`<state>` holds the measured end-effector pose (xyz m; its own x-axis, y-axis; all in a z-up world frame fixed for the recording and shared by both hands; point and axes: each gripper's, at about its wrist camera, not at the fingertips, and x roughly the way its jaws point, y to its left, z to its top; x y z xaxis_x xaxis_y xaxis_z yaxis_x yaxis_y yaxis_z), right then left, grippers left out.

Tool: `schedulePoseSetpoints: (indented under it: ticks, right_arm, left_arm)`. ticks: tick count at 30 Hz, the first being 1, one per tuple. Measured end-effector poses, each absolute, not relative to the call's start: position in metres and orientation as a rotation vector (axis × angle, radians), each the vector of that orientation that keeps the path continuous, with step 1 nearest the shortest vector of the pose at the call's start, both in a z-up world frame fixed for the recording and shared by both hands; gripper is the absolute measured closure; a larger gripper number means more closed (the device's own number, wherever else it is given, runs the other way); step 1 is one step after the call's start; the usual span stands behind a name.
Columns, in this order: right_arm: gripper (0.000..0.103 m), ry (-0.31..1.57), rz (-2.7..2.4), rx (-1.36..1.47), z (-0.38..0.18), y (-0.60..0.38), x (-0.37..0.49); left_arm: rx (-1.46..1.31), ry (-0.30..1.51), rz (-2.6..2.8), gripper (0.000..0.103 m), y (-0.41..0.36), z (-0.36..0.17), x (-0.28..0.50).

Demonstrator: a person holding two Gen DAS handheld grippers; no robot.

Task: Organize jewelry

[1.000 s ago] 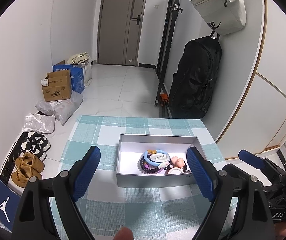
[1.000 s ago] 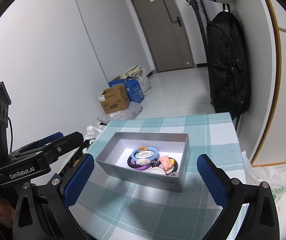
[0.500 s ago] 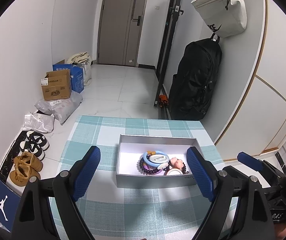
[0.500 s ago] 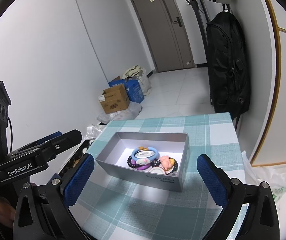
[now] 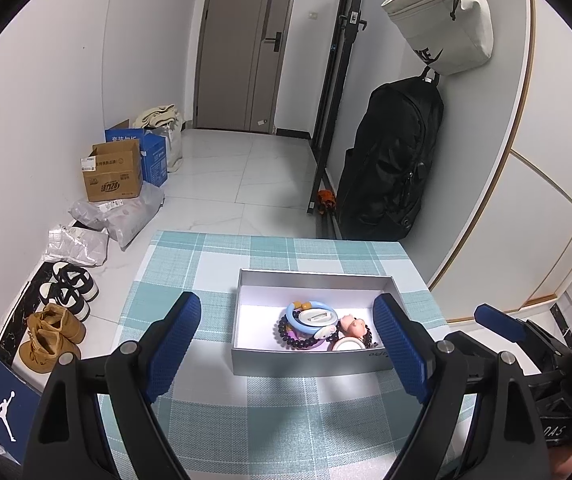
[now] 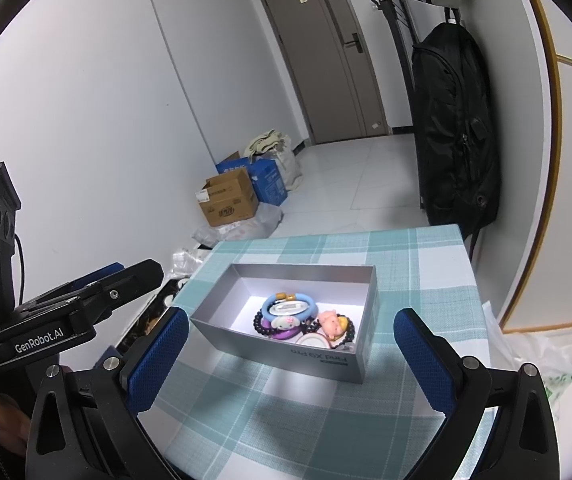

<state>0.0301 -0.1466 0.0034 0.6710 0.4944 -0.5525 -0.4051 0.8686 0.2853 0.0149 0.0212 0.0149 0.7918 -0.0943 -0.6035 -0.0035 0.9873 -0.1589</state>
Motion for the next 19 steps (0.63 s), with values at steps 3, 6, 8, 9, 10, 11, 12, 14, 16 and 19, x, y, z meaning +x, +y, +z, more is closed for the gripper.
schedulePoseSetpoints:
  ticks: [3, 6, 8, 9, 10, 11, 12, 14, 16, 19]
  right_arm:
    - [0.0, 0.663, 0.509, 0.143, 0.0035, -0.1466, 0.03]
    - [0.0, 0.663, 0.509, 0.143, 0.0035, -0.1465, 0.0301]
    - [0.0, 0.665, 0.508, 0.142, 0.0033, -0.1469, 0.0302]
    - [0.0, 0.667, 0.508, 0.142, 0.0028, -0.1473, 0.0302]
    - [0.0, 0.667, 0.507, 0.143, 0.0026, -0.1476, 0.0302]
    - [0.0, 0.668, 0.507, 0.143, 0.0023, -0.1478, 0.0301]
    - [0.0, 0.668, 0.506, 0.142, 0.0023, -0.1479, 0.0301]
    - [0.0, 0.669, 0.506, 0.142, 0.0021, -0.1481, 0.03]
    - [0.0, 0.668, 0.506, 0.141, 0.0021, -0.1481, 0.03]
    - [0.0, 0.67, 0.507, 0.141, 0.0018, -0.1484, 0.03]
  left_arm:
    - [-0.155, 0.656, -0.049, 0.018, 0.0211, 0.0145, 0.0149]
    - [-0.156, 0.656, -0.052, 0.018, 0.0207, 0.0151, 0.0152]
    - [-0.155, 0.654, -0.05, 0.018, 0.0204, 0.0144, 0.0151]
    - [-0.155, 0.655, -0.05, 0.018, 0.0207, 0.0139, 0.0149]
    - [-0.156, 0.654, -0.051, 0.018, 0.0203, 0.0143, 0.0151]
    - [-0.157, 0.654, -0.051, 0.018, 0.0204, 0.0136, 0.0147]
    - [-0.156, 0.654, -0.052, 0.018, 0.0204, 0.0136, 0.0147]
    - [-0.156, 0.653, -0.051, 0.018, 0.0203, 0.0135, 0.0147]
    - [-0.157, 0.652, -0.05, 0.018, 0.0203, 0.0135, 0.0147]
    - [-0.157, 0.643, -0.046, 0.018, 0.0206, 0.0138, 0.0147]
